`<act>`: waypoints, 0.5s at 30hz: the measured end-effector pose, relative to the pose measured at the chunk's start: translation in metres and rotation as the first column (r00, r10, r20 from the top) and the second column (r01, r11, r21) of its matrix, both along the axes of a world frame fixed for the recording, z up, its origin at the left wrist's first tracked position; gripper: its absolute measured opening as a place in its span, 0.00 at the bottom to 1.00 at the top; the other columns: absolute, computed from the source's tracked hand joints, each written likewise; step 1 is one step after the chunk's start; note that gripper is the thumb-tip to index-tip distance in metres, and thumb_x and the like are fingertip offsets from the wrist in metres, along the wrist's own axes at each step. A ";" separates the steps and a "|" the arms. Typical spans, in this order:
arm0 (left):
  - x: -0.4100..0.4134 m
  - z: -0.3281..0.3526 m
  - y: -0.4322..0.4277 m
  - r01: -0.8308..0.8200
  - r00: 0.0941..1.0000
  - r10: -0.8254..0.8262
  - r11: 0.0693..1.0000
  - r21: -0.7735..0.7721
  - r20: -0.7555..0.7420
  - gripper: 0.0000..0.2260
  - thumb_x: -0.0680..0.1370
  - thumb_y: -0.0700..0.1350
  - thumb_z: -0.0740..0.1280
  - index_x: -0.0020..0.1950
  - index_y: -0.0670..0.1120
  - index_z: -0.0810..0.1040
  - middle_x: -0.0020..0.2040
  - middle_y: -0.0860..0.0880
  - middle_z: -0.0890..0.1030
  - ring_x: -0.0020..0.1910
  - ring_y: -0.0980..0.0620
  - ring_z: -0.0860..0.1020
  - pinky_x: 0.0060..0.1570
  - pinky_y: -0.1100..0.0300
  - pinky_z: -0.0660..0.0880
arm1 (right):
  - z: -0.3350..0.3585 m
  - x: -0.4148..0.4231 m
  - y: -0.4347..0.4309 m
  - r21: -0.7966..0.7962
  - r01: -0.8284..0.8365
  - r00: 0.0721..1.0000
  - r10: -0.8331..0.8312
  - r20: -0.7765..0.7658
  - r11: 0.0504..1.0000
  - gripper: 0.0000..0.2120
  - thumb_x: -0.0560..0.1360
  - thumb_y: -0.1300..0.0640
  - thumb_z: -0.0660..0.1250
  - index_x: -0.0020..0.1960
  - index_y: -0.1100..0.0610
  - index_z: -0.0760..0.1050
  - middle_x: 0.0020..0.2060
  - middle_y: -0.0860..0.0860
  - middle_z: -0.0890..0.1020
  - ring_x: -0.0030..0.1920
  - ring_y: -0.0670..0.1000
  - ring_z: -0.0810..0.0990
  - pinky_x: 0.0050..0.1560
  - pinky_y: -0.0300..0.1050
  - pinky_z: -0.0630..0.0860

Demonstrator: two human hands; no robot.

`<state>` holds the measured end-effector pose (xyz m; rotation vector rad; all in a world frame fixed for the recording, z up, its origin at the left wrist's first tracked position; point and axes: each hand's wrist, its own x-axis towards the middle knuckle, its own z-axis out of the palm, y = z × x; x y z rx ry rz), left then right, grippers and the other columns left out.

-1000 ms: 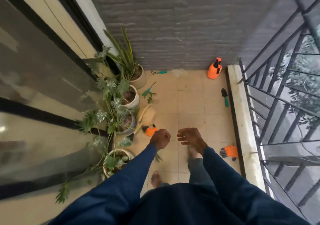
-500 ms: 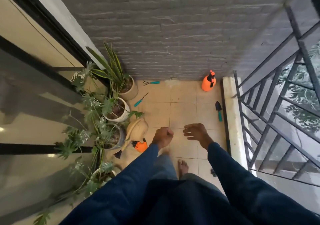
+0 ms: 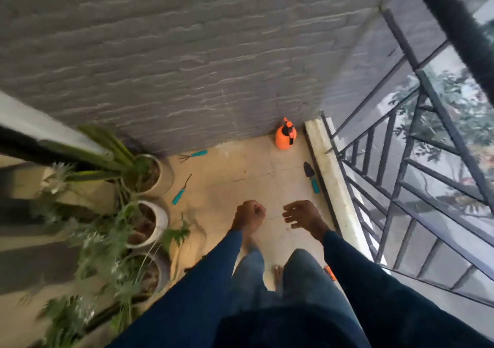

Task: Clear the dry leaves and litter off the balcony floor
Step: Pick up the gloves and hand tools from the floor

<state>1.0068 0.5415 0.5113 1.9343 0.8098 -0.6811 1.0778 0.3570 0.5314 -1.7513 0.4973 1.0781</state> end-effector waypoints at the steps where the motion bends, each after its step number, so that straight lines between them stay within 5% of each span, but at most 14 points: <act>1: 0.021 -0.010 -0.002 0.027 1.000 -0.027 1.000 -0.012 0.013 0.09 0.76 0.48 0.64 0.46 0.46 0.82 0.45 0.48 0.86 0.43 0.47 0.85 0.42 0.52 0.83 | -0.012 0.016 -0.007 -0.036 0.023 0.999 -0.022 0.025 0.999 0.07 0.80 0.68 0.65 0.53 0.67 0.81 0.48 0.63 0.85 0.40 0.56 0.83 0.38 0.47 0.81; 4: 0.065 -0.034 -0.008 0.072 0.997 -0.071 0.997 -0.037 0.029 0.13 0.73 0.50 0.61 0.47 0.45 0.82 0.45 0.48 0.85 0.44 0.46 0.84 0.43 0.52 0.82 | -0.053 0.049 -0.031 -0.121 0.068 0.997 -0.063 0.044 0.990 0.08 0.79 0.70 0.63 0.49 0.65 0.81 0.49 0.66 0.84 0.38 0.56 0.81 0.34 0.46 0.77; 9: 0.121 -0.099 -0.026 0.101 0.992 -0.104 0.994 -0.047 -0.076 0.15 0.73 0.49 0.59 0.49 0.46 0.84 0.48 0.50 0.85 0.48 0.48 0.82 0.49 0.54 0.81 | -0.137 0.091 -0.060 -0.309 -0.057 0.998 0.066 0.018 0.949 0.11 0.78 0.67 0.66 0.40 0.55 0.80 0.46 0.63 0.85 0.44 0.65 0.84 0.47 0.59 0.83; 12: 0.148 -0.143 -0.032 0.120 0.989 -0.119 0.993 0.004 -0.092 0.13 0.76 0.48 0.62 0.50 0.44 0.84 0.48 0.47 0.86 0.48 0.46 0.83 0.49 0.52 0.82 | -0.189 0.122 -0.066 -0.362 -0.133 0.988 0.151 0.021 0.922 0.08 0.78 0.64 0.65 0.51 0.58 0.83 0.55 0.62 0.84 0.55 0.63 0.82 0.59 0.59 0.79; 15: 0.172 -0.199 -0.037 0.075 0.986 -0.069 0.997 0.037 -0.149 0.13 0.76 0.50 0.64 0.50 0.45 0.85 0.46 0.46 0.86 0.46 0.44 0.84 0.46 0.49 0.84 | -0.235 0.149 -0.070 -0.418 -0.261 0.963 0.267 -0.045 0.870 0.15 0.80 0.60 0.64 0.64 0.61 0.79 0.61 0.59 0.81 0.63 0.60 0.78 0.63 0.50 0.73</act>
